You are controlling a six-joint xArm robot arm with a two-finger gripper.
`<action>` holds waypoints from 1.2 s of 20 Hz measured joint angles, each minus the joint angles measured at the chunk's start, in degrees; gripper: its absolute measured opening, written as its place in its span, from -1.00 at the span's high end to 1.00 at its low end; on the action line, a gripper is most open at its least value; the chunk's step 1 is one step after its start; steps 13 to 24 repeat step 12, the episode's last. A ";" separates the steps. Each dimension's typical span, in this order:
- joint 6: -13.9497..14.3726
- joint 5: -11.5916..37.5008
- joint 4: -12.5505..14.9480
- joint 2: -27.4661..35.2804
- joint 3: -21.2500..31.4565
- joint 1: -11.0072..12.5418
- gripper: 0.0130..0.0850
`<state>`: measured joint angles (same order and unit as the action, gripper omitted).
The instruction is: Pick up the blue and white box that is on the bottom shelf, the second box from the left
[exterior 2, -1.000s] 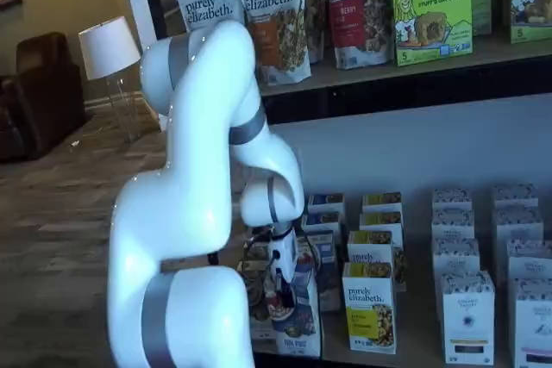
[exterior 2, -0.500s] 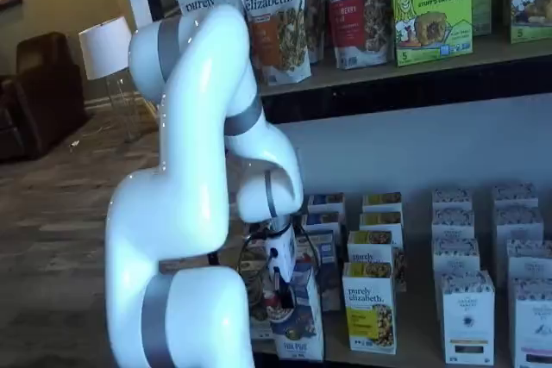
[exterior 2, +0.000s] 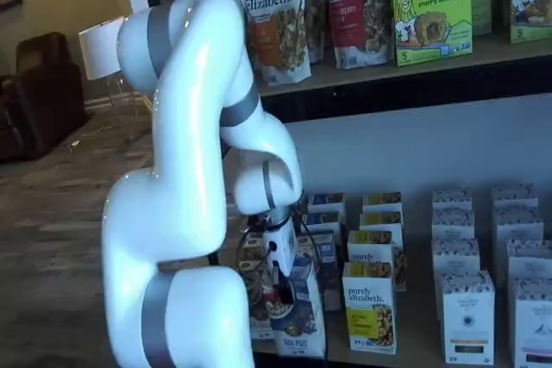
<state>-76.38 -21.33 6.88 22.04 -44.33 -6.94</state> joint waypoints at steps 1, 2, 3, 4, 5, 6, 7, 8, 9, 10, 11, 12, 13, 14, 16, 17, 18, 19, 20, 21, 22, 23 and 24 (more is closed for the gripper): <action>-0.03 -0.30 -0.05 -0.48 0.25 -0.04 -0.11; -0.19 -0.65 -0.24 -1.08 0.52 -0.07 -0.11; -0.38 -0.98 -0.44 -1.68 0.80 -0.08 -0.11; -0.53 -1.20 -0.57 -2.11 1.00 -0.05 -0.11; -0.66 -1.40 -0.66 -2.46 1.18 -0.01 -0.11; -0.84 -1.59 -0.81 -2.81 1.35 0.03 -0.11; -1.01 -1.80 -0.94 -3.15 1.52 0.09 -0.11; -1.14 -2.04 -1.01 -3.46 1.68 0.15 -0.11; -1.22 -2.23 -1.04 -3.75 1.83 0.21 -0.11; -1.45 -2.46 -1.15 -4.17 2.10 0.34 -0.11; -1.68 -2.59 -1.29 -4.48 2.31 0.43 -0.11; -2.02 -2.70 -1.56 -4.77 2.50 0.53 -0.11; -2.02 -2.70 -1.56 -4.77 2.50 0.53 -0.11; -2.02 -2.70 -1.56 -4.77 2.50 0.53 -0.11; -2.02 -2.70 -1.56 -4.77 2.50 0.53 -0.11; -2.02 -2.70 -1.56 -4.77 2.50 0.53 -0.11; -2.02 -2.70 -1.56 -4.77 2.50 0.53 -0.11; -2.02 -2.70 -1.56 -4.77 2.50 0.53 -0.11; -2.02 -2.70 -1.56 -4.77 2.50 0.53 -0.11; -2.02 -2.70 -1.56 -4.77 2.50 0.53 -0.11; -2.02 -2.70 -1.56 -4.77 2.50 0.53 -0.11; -2.02 -2.70 -1.56 -4.77 2.50 0.53 -0.11; -2.02 -2.70 -1.56 -4.77 2.50 0.53 -0.11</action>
